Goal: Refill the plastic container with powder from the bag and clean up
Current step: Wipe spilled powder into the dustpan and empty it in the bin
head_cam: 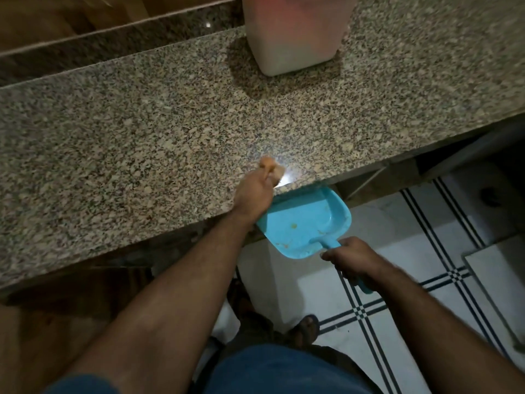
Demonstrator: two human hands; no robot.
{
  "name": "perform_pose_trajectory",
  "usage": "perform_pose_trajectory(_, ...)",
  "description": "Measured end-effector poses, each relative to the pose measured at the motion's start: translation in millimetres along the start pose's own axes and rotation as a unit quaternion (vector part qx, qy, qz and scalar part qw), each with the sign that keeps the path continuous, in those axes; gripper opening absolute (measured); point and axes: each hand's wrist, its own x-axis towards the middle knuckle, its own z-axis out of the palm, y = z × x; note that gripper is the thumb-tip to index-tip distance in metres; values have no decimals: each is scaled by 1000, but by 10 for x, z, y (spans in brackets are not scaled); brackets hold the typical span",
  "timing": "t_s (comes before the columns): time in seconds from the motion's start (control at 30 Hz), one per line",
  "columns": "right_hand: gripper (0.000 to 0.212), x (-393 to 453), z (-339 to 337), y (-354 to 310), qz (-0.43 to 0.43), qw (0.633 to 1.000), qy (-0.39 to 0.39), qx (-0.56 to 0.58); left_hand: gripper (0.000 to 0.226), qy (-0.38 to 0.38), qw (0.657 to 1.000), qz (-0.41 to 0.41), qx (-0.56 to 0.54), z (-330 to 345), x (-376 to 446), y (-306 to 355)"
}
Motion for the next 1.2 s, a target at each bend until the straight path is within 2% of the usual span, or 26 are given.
perform_pose_trajectory(0.07,16,8,-115,36,0,1000,6,6,36,-35,994,-2,-100,-102,56,389)
perform_pose_trajectory(0.1,16,15,-186,55,1,1000,10,11,36,-18,989,-8,-149,-179,79,466)
perform_pose_trajectory(0.17,18,34,-339,89,4,1000,15,12,41,72,981,0,-179,-326,80,440)
perform_pose_trajectory(0.23,18,52,-471,137,6,1000,17,12,42,168,983,-6,-69,-334,139,243)
perform_pose_trajectory(0.27,18,62,-523,169,6,1000,18,15,37,185,982,-33,22,-259,158,161)
perform_pose_trajectory(0.3,18,75,-561,193,4,1000,17,15,32,183,977,-56,91,-131,147,123)
perform_pose_trajectory(0.33,18,84,-590,211,2,1000,15,15,30,168,978,-52,112,60,144,126)
perform_pose_trajectory(0.43,17,94,-670,233,-4,1000,9,14,42,53,997,30,46,575,181,467)
perform_pose_trajectory(0.5,17,92,-747,257,-10,1000,9,10,48,-26,996,83,7,666,263,798)
perform_pose_trajectory(0.53,18,95,-797,268,-14,1000,9,6,46,-37,995,82,-48,604,278,946)
perform_pose_trajectory(0.6,20,104,-922,299,-23,1000,12,-5,41,24,987,44,-155,410,273,1060)
perform_pose_trajectory(0.63,21,112,-983,321,-24,1000,15,-7,45,71,983,35,-165,280,231,1001)
perform_pose_trajectory(0.7,21,124,-1101,379,-22,1000,18,6,57,146,986,10,-78,155,110,707)
perform_pose_trajectory(0.77,22,136,-1189,438,-23,999,14,23,49,177,977,-75,96,260,25,469)
perform_pose_trajectory(0.83,23,147,-1244,479,-24,999,9,37,41,159,963,-117,181,591,12,514)
perform_pose_trajectory(0.87,23,157,-1270,489,-23,999,6,41,40,131,973,-103,160,762,41,667)
perform_pose_trajectory(0.93,23,168,-1343,501,-20,999,6,46,47,68,995,-22,70,1011,205,1096)
perform_pose_trajectory(1.0,22,175,-1462,524,-14,998,14,61,45,19,999,27,-5,1088,402,1524)
perform_pose_trajectory(1.1,20,205,-1710,549,-9,997,27,76,43,90,995,4,-33,1066,662,1833)
perform_pose_trajectory(1.17,20,244,-1874,538,-2,997,30,68,32,122,992,-20,27,1155,783,1849)
perform_pose_trajectory(1.2,19,275,-1942,528,5,998,29,62,31,103,992,-23,72,1258,825,1822)
